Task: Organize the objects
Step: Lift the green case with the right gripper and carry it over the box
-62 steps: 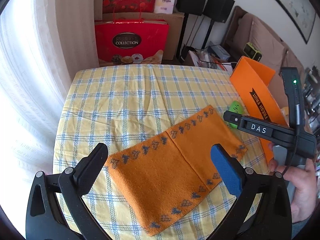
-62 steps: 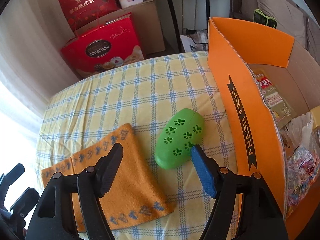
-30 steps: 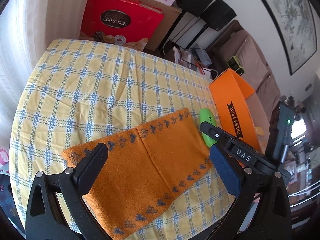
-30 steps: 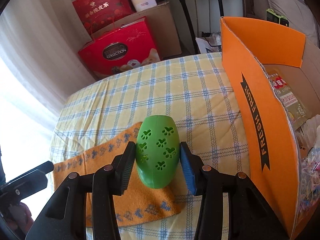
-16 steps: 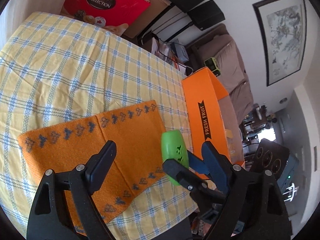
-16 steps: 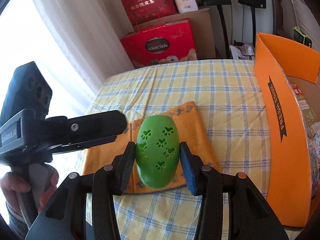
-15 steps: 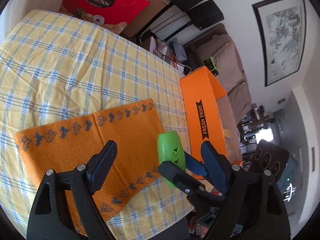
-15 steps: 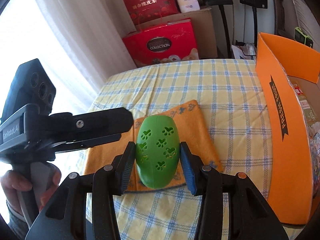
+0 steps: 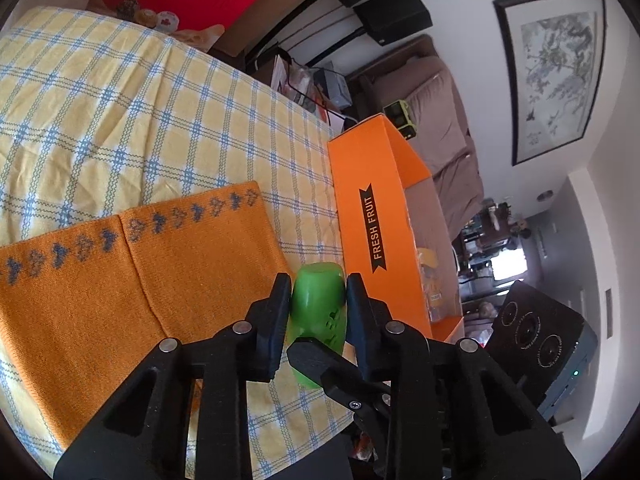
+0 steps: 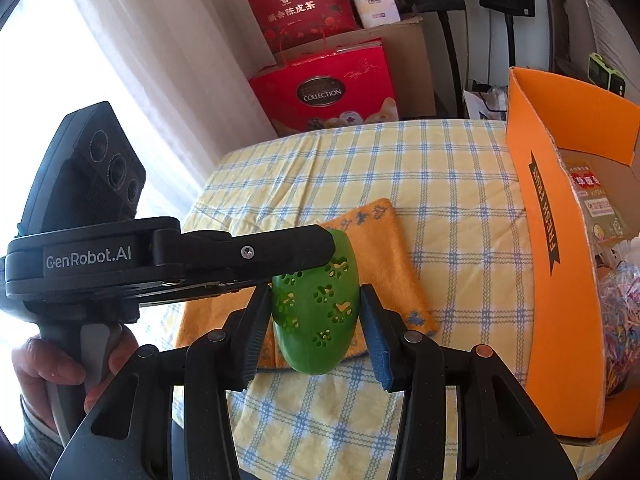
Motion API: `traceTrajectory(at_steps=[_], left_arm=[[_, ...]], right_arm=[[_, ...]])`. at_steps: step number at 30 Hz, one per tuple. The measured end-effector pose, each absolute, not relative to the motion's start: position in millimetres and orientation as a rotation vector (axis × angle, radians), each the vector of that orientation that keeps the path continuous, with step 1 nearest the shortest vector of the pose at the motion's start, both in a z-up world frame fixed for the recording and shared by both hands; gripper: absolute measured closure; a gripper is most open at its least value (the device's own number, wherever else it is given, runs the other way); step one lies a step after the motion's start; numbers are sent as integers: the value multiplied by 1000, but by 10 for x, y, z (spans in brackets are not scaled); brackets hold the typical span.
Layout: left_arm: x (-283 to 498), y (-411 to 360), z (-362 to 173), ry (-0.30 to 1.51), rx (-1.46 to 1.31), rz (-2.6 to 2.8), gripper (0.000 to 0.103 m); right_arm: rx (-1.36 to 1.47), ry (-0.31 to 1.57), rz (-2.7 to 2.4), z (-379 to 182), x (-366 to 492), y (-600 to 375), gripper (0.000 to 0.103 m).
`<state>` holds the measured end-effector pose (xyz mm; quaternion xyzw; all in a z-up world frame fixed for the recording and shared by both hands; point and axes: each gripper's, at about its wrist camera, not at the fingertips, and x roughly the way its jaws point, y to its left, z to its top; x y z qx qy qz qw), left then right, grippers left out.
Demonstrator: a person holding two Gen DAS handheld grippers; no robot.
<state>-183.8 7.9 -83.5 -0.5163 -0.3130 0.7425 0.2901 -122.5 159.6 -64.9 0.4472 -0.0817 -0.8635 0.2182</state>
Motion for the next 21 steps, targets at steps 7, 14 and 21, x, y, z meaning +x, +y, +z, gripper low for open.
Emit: traceTrajectory(at_steps=[7,14,21], left_arm=[[-1898,398,-649,-791,-1355,1962,77],[-2045,867,-425,-710,-1333,1942,77],[-2203,1309,-295,-663,-1334,1908,77]], right_arm=[[1227,-249,-2418,-475,-1238,1877,58],[1223,-282,-2458,-250,-1330,2299,58],[1225,-305,-2507,-142,-1447,2676,58]])
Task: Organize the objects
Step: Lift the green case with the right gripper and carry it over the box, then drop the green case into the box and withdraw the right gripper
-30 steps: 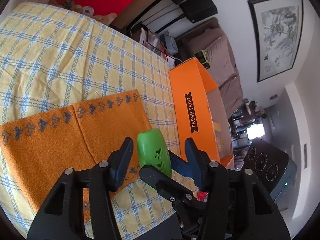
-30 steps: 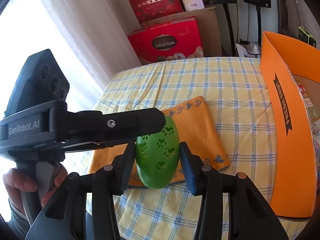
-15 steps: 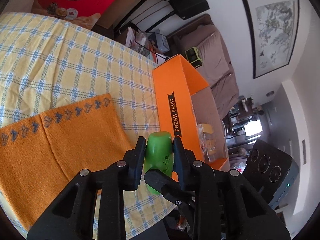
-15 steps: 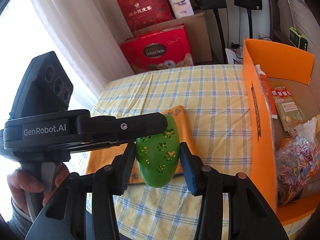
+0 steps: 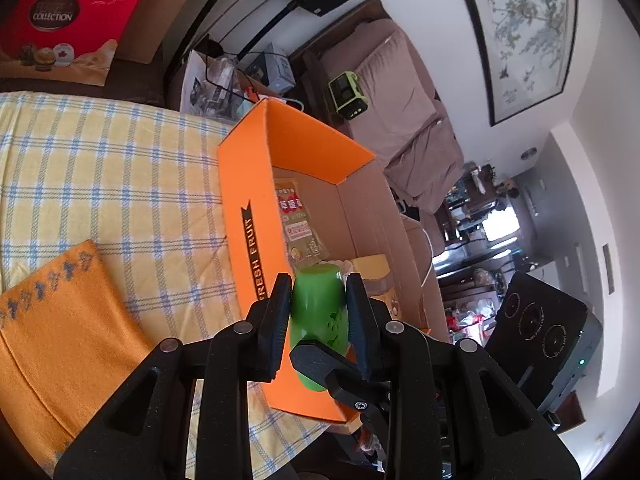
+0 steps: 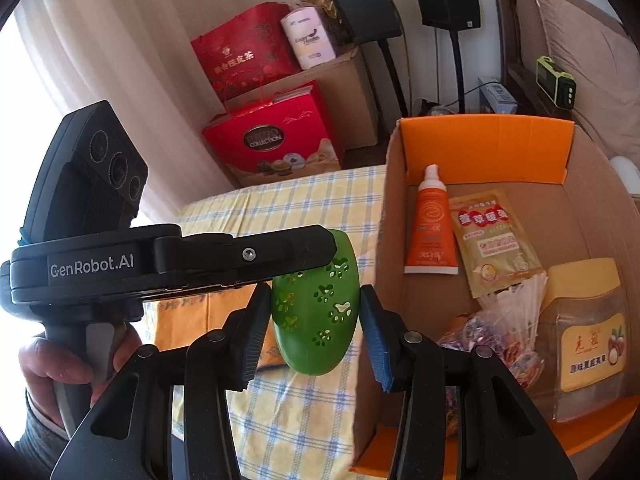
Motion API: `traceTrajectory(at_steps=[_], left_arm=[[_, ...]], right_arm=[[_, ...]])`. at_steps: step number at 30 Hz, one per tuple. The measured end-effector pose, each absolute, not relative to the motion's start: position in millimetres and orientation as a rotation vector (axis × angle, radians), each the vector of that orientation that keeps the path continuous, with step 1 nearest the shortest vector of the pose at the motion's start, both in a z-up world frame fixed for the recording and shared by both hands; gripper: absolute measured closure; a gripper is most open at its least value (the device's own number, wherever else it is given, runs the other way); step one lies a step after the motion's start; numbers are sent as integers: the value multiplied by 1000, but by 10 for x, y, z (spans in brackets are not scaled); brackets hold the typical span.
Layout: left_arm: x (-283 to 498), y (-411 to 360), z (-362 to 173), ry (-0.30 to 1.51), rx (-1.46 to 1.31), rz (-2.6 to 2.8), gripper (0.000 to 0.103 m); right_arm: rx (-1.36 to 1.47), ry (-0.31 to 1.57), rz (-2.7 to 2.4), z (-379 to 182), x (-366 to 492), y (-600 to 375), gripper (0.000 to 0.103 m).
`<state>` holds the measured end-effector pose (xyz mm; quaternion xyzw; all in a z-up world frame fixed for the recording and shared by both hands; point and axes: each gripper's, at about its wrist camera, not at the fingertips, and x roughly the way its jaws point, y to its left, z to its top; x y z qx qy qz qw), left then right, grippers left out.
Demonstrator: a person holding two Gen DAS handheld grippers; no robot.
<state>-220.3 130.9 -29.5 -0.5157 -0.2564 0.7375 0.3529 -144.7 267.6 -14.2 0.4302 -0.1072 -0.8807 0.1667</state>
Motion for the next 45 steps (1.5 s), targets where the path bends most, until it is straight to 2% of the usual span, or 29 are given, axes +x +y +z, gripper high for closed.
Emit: traceTrajectory(at_steps=[20,24,27,29,33,38,44,45], left_arm=[[-2677,2277,-301,-506,-1400,1919,77],[-2763,2370,-329,-456,-1424,1955,77],[-2776,2369,-301,-429,-1406,1984,70],[-2778,2328,-288,-435,-1393,2000,60],[-2787,2208,-293,-460,-1399,2028,59],[-2821,2037,-272,-516,-1390,2049,47],[-2767,1923,-205,-498,-1369,2064,44],[-2748,1905,-179,-494,-1363,2066,44]], right_arm=[[1282,-407,-2576,-264,-1836,3497,58],[1356,-369,-2577,-360,-1978,3560,58],[1382,-346,-2598,-403,-2043,3598,58],[1411,-327,-2610,-440,-2103,3619,58],[1504,-279,-2607,-573,-2281,3642,58],[1622,-247,-2573,-632,-2425,3643,58],[1790,-210,-2513,-827,-2585,3678,57],[1781,-243,-2512,-811,-2583,3698,51]])
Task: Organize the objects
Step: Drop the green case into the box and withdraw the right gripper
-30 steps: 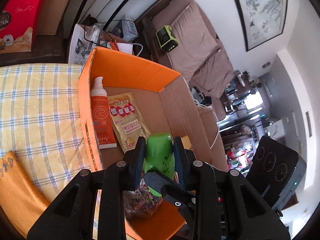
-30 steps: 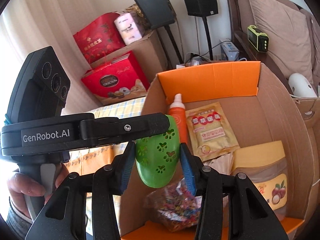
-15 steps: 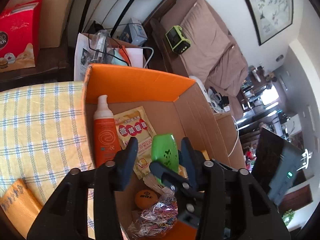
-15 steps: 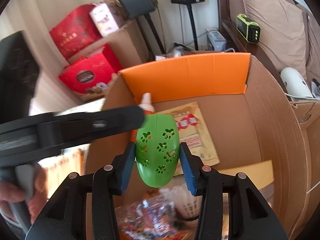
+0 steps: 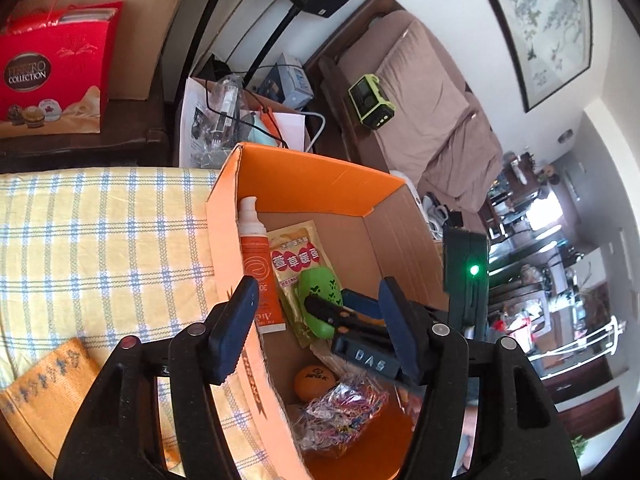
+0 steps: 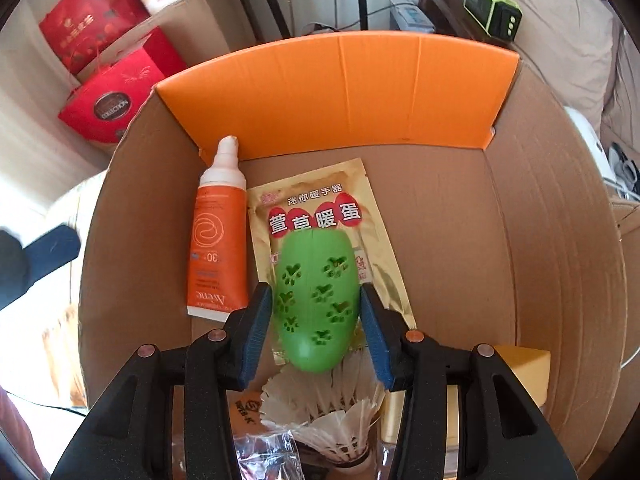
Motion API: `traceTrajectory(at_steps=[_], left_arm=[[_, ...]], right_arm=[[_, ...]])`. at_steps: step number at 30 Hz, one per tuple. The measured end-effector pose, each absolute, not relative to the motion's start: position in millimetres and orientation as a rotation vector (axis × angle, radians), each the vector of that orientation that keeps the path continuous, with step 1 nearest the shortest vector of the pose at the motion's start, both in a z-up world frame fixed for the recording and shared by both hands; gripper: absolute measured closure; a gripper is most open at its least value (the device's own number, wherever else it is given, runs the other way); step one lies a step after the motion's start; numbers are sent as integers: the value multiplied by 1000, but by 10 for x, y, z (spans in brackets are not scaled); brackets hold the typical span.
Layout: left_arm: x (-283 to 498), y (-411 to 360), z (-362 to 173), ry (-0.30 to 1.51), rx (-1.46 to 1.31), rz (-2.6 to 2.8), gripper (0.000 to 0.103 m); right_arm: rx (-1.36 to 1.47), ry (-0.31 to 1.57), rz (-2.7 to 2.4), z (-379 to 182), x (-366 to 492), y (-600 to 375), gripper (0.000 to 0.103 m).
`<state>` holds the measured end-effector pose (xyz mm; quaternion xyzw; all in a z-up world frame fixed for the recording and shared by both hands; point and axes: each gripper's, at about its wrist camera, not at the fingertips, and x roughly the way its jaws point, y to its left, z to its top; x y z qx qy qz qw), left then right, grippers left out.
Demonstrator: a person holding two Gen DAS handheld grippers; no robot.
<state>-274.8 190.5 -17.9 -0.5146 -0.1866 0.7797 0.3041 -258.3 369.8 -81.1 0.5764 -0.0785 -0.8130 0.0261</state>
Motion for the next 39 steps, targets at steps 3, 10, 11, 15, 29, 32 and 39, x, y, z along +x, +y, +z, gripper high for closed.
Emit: traceTrajectory(at_steps=[3,10,11,15,29,32,39], left_arm=[[-2688,1820,-88,-469,-1333,2069,38],[-2564,1649,54,-406,-1319,2126,19],[-2546,1621,64,-404,-1318,2133,13],[-2468,1512,91,-376,-1304,2174,9],[-2057,975,184,-249,-1273,2342,3],[-1939,841,243,-208,-1253,2379,1],[-1694,441,247,-221,-1265,2415,0]], right_arm=[[1731,-306,-2533,-709,-2537,3788,42],[1580,-238,-2637,-376,-2285,3766,38],[1563,-232,-2645,-333,-2253,3741,34],[1485,-185,-2668,-181,-2142,3582,22],[1359,-108,-2669,92,-1864,2982,1],[1339,-90,-2662,132,-1800,2851,1],[1312,-48,-2621,177,-1665,2521,1]])
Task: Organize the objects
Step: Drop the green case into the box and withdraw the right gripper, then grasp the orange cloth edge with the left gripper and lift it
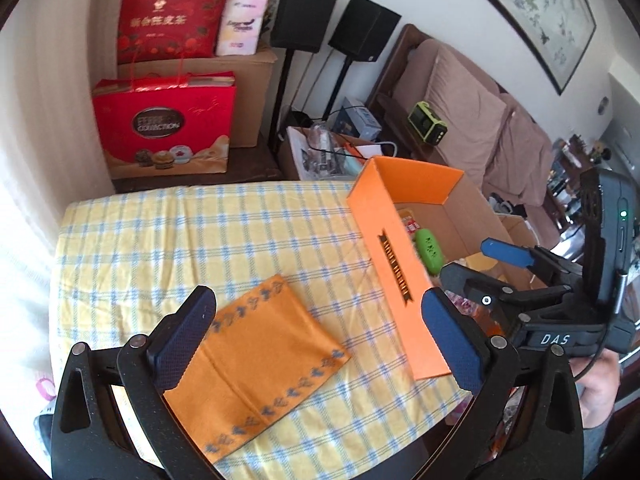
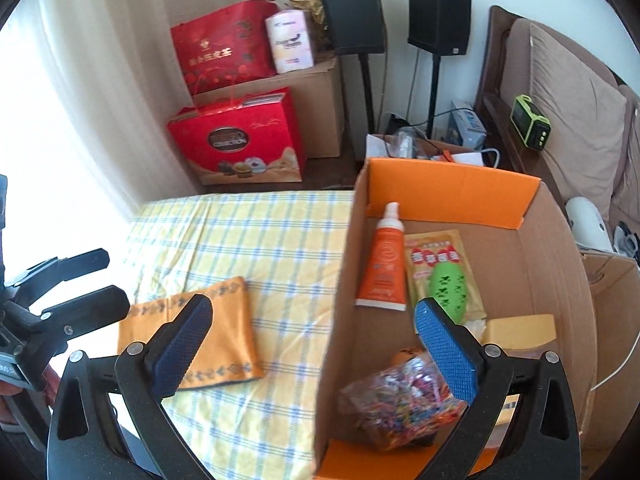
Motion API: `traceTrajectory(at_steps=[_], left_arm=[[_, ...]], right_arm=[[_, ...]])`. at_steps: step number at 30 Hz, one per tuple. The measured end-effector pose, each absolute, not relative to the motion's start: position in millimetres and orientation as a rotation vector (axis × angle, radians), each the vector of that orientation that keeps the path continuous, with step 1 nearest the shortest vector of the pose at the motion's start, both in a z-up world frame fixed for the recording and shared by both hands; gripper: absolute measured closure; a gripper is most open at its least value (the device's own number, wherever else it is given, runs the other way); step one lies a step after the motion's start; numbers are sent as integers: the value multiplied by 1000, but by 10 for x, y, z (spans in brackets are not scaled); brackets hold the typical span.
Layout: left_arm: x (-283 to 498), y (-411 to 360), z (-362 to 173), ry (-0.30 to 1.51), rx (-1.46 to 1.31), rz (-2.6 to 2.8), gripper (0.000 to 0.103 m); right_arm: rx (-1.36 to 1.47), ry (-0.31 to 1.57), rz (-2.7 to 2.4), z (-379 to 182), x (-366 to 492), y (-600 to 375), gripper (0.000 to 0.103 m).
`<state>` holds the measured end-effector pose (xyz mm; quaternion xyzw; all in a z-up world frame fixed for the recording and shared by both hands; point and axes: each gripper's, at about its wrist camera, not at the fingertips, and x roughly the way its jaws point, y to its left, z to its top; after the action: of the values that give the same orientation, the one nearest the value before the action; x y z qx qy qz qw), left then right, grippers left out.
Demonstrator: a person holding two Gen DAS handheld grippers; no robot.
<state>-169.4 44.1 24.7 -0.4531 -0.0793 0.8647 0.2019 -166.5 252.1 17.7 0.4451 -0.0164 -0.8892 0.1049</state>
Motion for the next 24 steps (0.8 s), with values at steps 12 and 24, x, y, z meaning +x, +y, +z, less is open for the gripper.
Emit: traceTrajectory(at_steps=[12,24], left_arm=[[-1356,-528,-197,-243,-1397,2548,0],[-1163,-878,-847,-415,-1518,2511,2]], right_arm=[[1279,16,-2519,2,-1486,1945,1],[1257,127,-2462,-393,-1431,1423,6]])
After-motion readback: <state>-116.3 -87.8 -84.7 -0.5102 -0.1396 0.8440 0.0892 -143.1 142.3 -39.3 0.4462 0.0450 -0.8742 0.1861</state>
